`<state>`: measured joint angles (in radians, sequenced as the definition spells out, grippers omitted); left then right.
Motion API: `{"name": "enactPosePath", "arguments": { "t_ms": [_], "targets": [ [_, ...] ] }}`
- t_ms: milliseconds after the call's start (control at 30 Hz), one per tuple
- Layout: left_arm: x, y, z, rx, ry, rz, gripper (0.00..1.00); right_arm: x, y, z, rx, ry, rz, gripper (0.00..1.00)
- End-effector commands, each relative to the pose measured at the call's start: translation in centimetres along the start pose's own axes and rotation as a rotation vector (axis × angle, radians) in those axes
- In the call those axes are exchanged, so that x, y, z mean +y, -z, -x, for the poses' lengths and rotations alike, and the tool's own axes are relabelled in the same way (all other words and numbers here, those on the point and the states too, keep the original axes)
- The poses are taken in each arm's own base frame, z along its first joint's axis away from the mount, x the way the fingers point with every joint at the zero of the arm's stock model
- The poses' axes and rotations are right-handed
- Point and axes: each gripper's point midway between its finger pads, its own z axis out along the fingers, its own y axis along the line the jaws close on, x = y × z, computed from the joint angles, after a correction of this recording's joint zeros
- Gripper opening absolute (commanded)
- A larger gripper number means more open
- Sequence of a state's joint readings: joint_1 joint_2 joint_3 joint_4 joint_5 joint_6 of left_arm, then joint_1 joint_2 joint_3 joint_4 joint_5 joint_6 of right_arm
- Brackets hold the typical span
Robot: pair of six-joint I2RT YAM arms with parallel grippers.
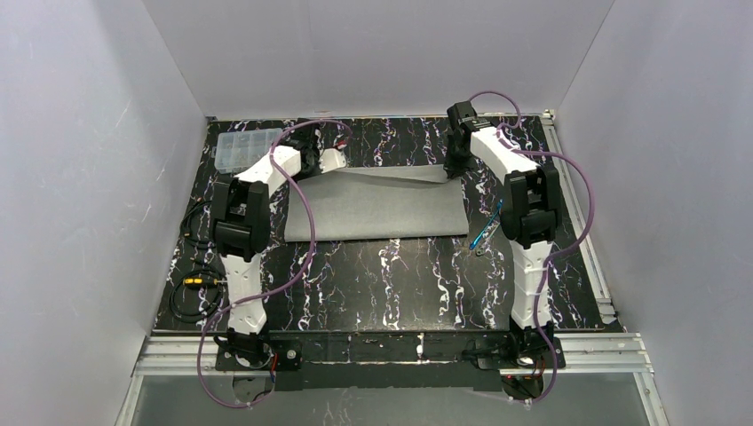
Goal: Fold the napkin into a case and place the utensils inside
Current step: Fold and flatten the napkin at the center of the board.
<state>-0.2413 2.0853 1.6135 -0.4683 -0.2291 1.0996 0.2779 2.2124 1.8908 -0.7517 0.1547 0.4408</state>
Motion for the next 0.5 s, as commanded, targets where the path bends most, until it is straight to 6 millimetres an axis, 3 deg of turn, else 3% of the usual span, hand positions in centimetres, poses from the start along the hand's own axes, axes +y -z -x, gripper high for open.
{"name": "enactPosePath", "arguments": {
  "t_ms": [0, 200, 300, 433, 467],
  "targets": [
    [-0.1, -0.2, 0.0, 0.003, 0.016, -0.013, 0.00, 0.2, 0.6, 2.5, -0.067, -0.012, 0.009, 0.01],
    [0.2, -0.5, 0.1, -0.001, 0.032, 0.022, 0.01, 1.3, 0.2, 2.8, -0.063, -0.038, 0.059, 0.04],
    [0.8, -0.4, 0.1, -0.003, 0.042, 0.060, 0.09, 2.1, 0.7, 3.7, -0.095, -0.048, 0.099, 0.23],
    [1.7, -0.3, 0.2, -0.005, 0.055, 0.106, 0.10, 2.8, 1.6, 5.3, -0.145, -0.054, 0.125, 0.34],
    [1.9, -0.2, 0.3, -0.007, 0.056, 0.114, 0.10, 2.9, 1.7, 5.6, -0.153, -0.051, 0.126, 0.43]
  ]
}}
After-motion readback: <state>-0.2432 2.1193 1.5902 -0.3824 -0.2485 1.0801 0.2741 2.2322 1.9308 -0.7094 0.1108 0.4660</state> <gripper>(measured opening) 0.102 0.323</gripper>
